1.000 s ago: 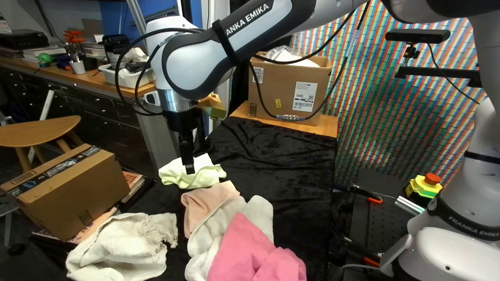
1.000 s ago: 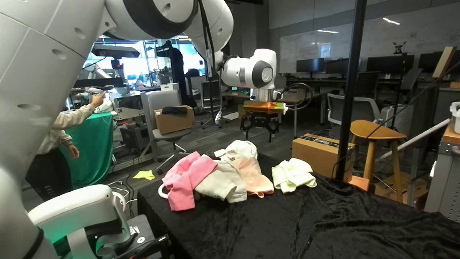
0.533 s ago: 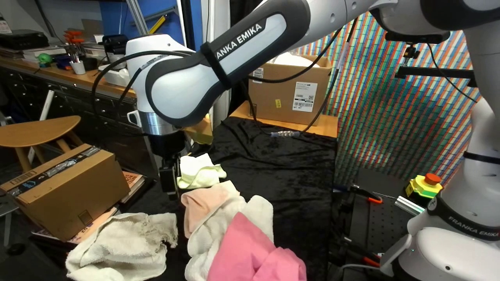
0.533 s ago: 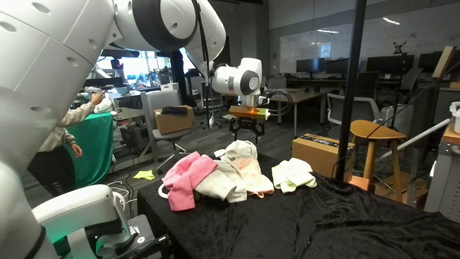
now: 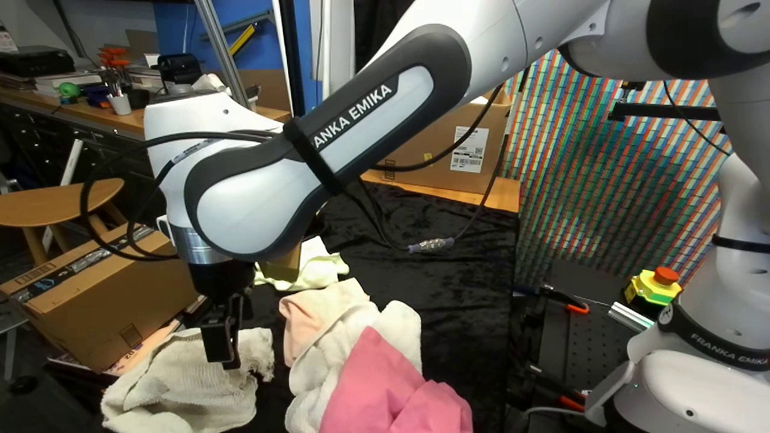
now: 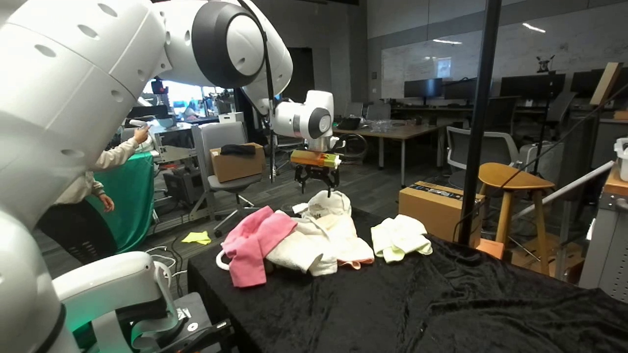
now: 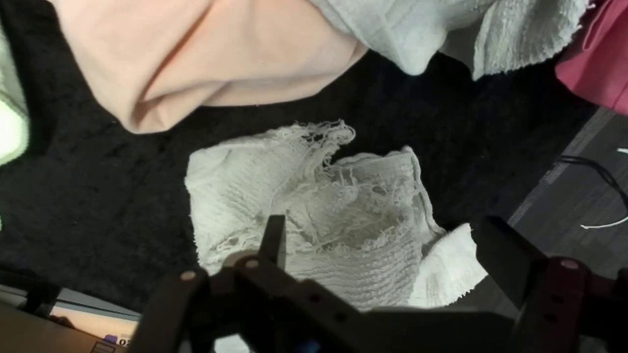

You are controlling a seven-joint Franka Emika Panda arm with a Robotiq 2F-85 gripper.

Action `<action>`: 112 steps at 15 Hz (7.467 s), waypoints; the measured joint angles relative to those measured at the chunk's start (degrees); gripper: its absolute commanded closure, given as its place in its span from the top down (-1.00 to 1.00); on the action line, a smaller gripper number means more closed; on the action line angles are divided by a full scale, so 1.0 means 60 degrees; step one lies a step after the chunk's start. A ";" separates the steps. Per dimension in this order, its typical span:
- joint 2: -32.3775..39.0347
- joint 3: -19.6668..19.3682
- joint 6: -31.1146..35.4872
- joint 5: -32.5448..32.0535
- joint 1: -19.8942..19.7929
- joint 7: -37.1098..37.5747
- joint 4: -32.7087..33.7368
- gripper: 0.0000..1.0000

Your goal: Move all the clothes, the orange object and put together on the left side of the table

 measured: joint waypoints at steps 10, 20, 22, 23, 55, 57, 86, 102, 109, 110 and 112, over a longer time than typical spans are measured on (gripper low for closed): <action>0.1322 -0.0015 -0.0005 -0.0028 0.0726 0.0668 0.1831 1.00; 0.2497 -0.0089 0.0329 -0.0028 0.1132 0.1533 0.3282 1.00; 0.2591 -0.0150 0.0488 -0.0028 0.1132 0.1560 0.3337 1.00; 0.2639 -0.0187 0.0581 -0.0028 0.1134 0.1565 0.3363 1.00; 0.3120 -0.1309 0.0271 -0.0210 0.1588 0.1613 0.3827 -0.75; 0.3061 -0.1575 -0.0038 -0.0452 0.1738 0.1816 0.3888 -0.78; -0.0153 -0.3398 -0.6295 -0.0034 0.1730 0.2336 0.2483 0.00; 0.0490 -0.1972 -0.2725 0.0432 -0.1588 0.2048 0.2441 1.00; 0.1523 -0.1599 -0.2098 0.0473 -0.2146 0.1782 0.3087 1.00; 0.1655 -0.1570 -0.2090 0.0473 -0.2148 0.1760 0.3182 1.00; 0.1891 -0.1511 -0.2044 0.0473 -0.2148 0.1725 0.3334 1.00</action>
